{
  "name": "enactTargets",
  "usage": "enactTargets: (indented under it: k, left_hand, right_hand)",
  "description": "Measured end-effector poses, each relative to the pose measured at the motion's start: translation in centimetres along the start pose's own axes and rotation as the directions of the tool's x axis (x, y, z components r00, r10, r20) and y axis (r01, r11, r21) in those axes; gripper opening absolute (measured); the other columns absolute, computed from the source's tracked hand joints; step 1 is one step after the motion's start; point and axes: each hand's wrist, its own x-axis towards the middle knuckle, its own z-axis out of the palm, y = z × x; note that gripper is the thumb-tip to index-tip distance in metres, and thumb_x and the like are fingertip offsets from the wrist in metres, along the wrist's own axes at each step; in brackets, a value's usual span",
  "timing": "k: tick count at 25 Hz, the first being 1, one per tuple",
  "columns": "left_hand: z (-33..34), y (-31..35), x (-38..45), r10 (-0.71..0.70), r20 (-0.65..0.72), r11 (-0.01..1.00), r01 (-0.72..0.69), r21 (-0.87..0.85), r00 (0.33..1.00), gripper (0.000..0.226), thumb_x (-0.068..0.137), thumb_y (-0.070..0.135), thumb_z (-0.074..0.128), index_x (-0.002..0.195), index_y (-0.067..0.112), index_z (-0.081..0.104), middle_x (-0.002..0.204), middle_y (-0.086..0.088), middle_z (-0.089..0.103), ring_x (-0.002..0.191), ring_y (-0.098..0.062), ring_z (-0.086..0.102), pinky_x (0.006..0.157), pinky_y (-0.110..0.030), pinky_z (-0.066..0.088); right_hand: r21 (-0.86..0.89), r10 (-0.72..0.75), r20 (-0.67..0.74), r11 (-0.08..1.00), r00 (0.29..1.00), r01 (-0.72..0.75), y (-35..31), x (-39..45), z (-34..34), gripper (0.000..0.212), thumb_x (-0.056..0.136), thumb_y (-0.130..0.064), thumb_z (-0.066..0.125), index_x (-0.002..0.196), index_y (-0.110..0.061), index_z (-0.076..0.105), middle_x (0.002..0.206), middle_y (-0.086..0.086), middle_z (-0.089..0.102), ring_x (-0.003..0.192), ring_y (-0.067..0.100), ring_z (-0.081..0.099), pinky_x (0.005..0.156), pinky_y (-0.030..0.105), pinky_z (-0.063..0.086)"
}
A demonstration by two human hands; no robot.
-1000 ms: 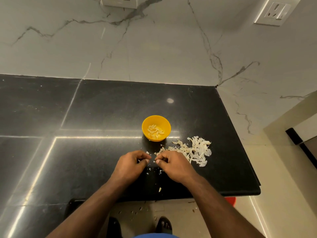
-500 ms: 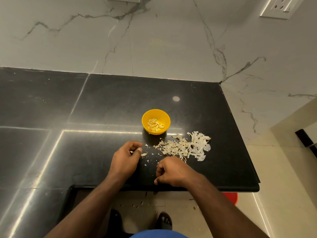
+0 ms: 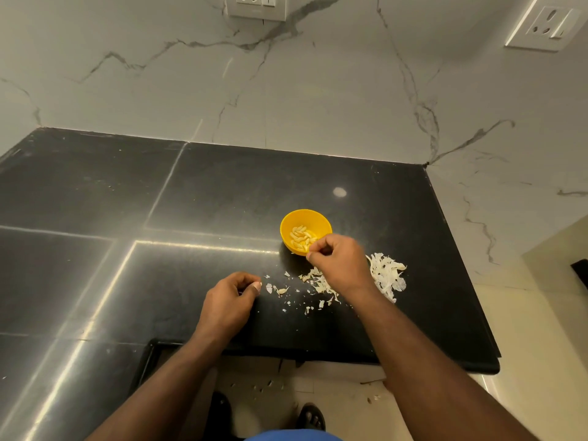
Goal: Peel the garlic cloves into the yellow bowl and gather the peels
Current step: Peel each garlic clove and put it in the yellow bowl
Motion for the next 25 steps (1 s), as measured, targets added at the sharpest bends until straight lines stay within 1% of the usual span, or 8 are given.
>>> enactTargets:
  k: [5,8,11,14,16,18,20,25]
  left_hand:
    - [-1.3,0.0,0.3,-0.003,0.013,0.997,0.002,0.075,1.0,0.016,0.093,0.016,0.066,0.088,0.031,0.07,0.082,0.016,0.067,0.078,-0.001,0.062,0.062,-0.016,0.042]
    - [-1.8,0.0,0.5,0.012,0.051,0.996,-0.017,0.093,0.999,0.021,0.09,0.014,0.069,0.084,0.034,0.067,0.082,0.016,0.068,0.078,0.001,0.062,0.061,-0.013,0.041]
    - [-2.0,0.1,0.9,0.023,0.068,0.994,-0.03,0.103,0.997,0.01,0.088,0.023,0.076,0.086,0.031,0.071,0.082,0.013,0.069,0.079,0.0,0.062,0.062,-0.014,0.041]
    - [-2.0,0.1,1.4,0.054,0.079,0.99,-0.064,0.129,0.995,0.01,0.091,0.02,0.072,0.092,0.031,0.072,0.09,0.015,0.069,0.083,0.001,0.06,0.063,-0.01,0.04]
    - [-1.9,0.3,1.7,0.07,0.067,0.994,-0.076,0.081,0.995,0.011,0.094,0.023,0.069,0.091,0.033,0.071,0.088,0.015,0.07,0.083,0.002,0.062,0.065,-0.012,0.042]
    - [-1.8,0.6,1.9,0.088,0.065,0.996,-0.089,0.021,0.994,0.009,0.095,0.031,0.067,0.088,0.035,0.07,0.083,0.015,0.072,0.082,0.002,0.065,0.067,-0.018,0.046]
    - [-1.6,1.0,2.1,0.119,0.103,0.992,-0.122,0.023,0.988,0.006,0.092,0.035,0.071,0.087,0.037,0.07,0.085,0.015,0.072,0.083,0.0,0.065,0.069,-0.021,0.048]
    - [-0.2,2.4,1.9,0.17,0.238,0.984,-0.179,0.013,0.956,0.011,0.088,0.031,0.076,0.091,0.039,0.069,0.09,0.012,0.072,0.082,-0.002,0.066,0.066,-0.015,0.045]
  right_hand:
    - [-0.082,-0.108,-0.084,0.992,0.991,0.101,-1.6,1.0,0.7,0.019,0.091,-0.013,0.063,0.103,-0.018,0.077,0.093,-0.009,0.069,0.081,0.011,0.06,0.073,0.021,0.041]
    - [-0.097,-0.096,0.092,0.99,0.991,0.105,-0.7,-0.5,2.8,0.018,0.095,-0.027,0.062,0.107,-0.025,0.075,0.092,-0.008,0.073,0.084,0.015,0.065,0.077,0.03,0.05]
    - [-0.369,-0.078,0.342,0.905,0.937,0.21,0.3,-1.6,4.7,0.022,0.094,-0.032,0.062,0.108,-0.023,0.075,0.108,-0.001,0.068,0.102,0.022,0.063,0.085,0.035,0.052]
    - [-0.489,-0.125,0.345,0.822,0.93,0.291,0.4,-2.3,5.8,0.022,0.095,-0.031,0.059,0.107,-0.022,0.075,0.106,0.002,0.058,0.101,0.023,0.058,0.083,0.041,0.053]
    - [-0.486,-0.138,0.307,0.828,0.942,0.28,0.3,-2.7,6.0,0.019,0.095,-0.029,0.058,0.102,-0.022,0.073,0.104,0.0,0.059,0.099,0.021,0.057,0.082,0.04,0.052]
    - [-0.356,-0.079,0.226,0.921,0.971,0.158,0.3,-2.8,5.7,0.01,0.095,-0.025,0.06,0.097,-0.023,0.069,0.098,-0.003,0.065,0.094,0.017,0.06,0.081,0.035,0.051]
    - [-0.108,0.011,0.155,0.994,0.988,0.006,0.4,-2.6,5.1,0.014,0.093,-0.018,0.065,0.102,-0.025,0.072,0.093,-0.007,0.07,0.088,0.011,0.065,0.082,0.029,0.053]
    - [0.397,0.19,0.183,0.883,0.965,-0.249,0.5,-2.7,3.7,0.011,0.093,-0.002,0.066,0.097,-0.011,0.071,0.089,0.008,0.076,0.076,0.018,0.071,0.078,0.039,0.06]
